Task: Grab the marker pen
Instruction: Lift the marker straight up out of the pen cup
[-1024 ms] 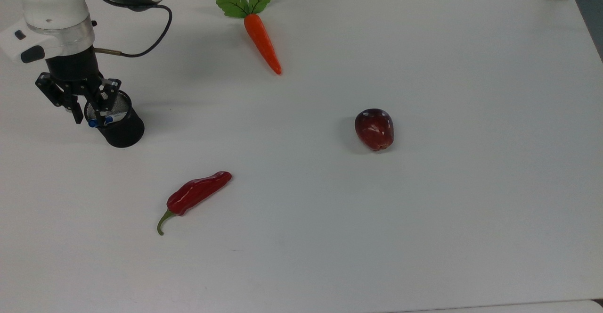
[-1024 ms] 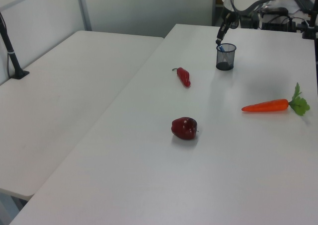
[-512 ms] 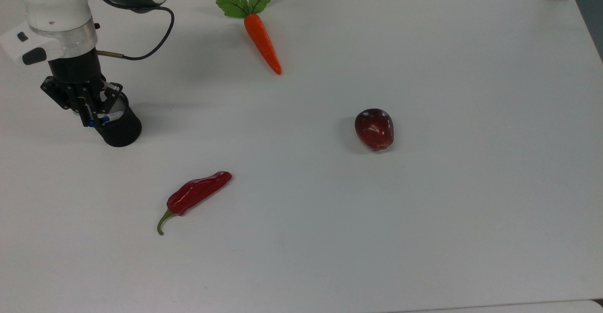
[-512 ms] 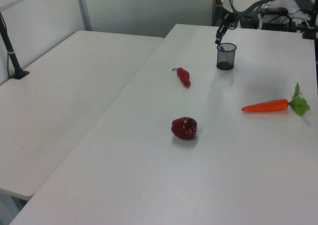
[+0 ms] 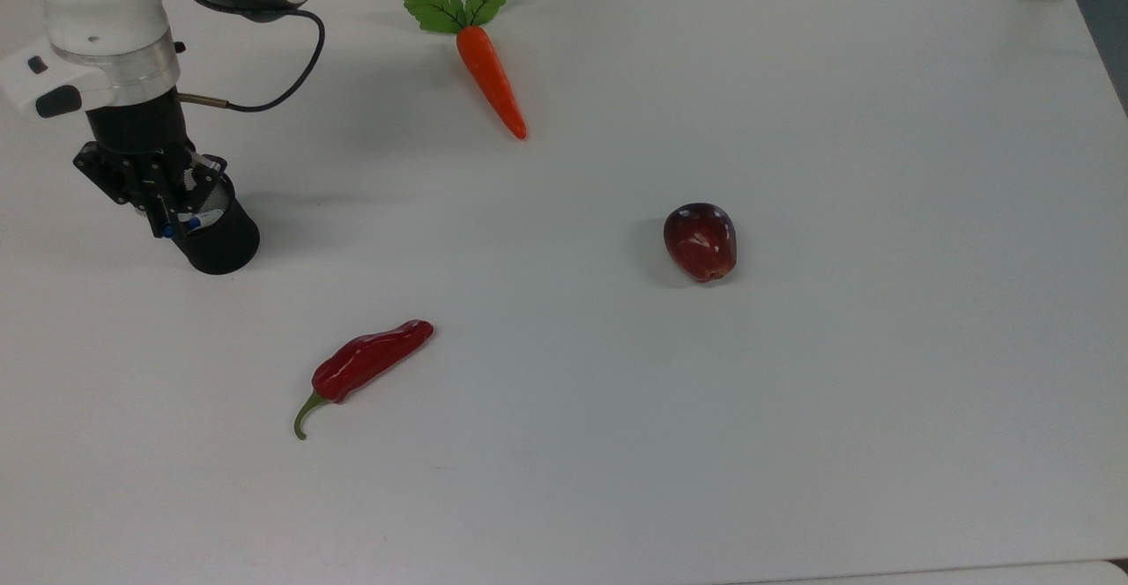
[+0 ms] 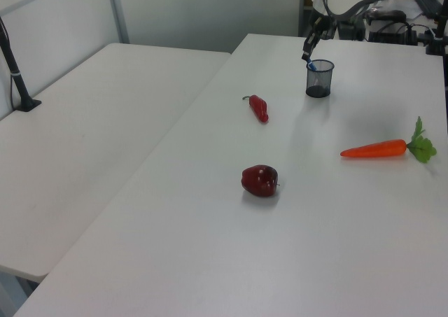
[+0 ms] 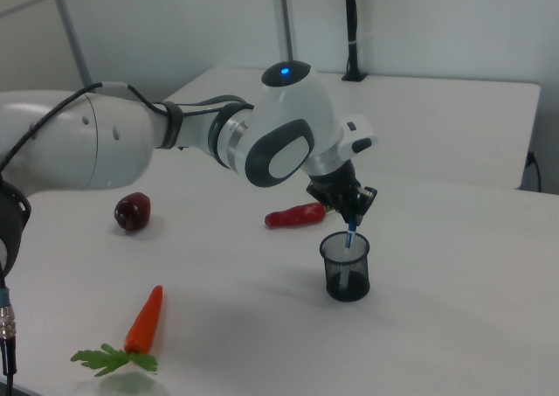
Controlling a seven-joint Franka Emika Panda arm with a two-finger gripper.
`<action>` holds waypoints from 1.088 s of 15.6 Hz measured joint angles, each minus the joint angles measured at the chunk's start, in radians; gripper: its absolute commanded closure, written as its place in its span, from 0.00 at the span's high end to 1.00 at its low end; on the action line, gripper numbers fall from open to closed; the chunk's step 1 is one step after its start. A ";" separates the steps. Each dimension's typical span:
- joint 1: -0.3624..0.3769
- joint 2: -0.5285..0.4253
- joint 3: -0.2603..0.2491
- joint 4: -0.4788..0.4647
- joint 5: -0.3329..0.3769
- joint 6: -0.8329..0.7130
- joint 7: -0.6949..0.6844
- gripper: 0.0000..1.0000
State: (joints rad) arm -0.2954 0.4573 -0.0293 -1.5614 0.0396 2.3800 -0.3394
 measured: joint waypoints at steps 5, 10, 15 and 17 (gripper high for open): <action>-0.002 -0.048 0.000 0.016 0.000 -0.031 0.007 0.13; -0.005 -0.145 -0.002 0.020 0.000 -0.058 0.008 0.13; 0.008 -0.206 0.003 0.020 0.001 -0.077 0.060 0.13; 0.044 -0.210 0.005 0.018 0.001 -0.099 0.113 0.13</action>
State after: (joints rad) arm -0.2517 0.2477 -0.0244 -1.5429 0.0406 2.2807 -0.2264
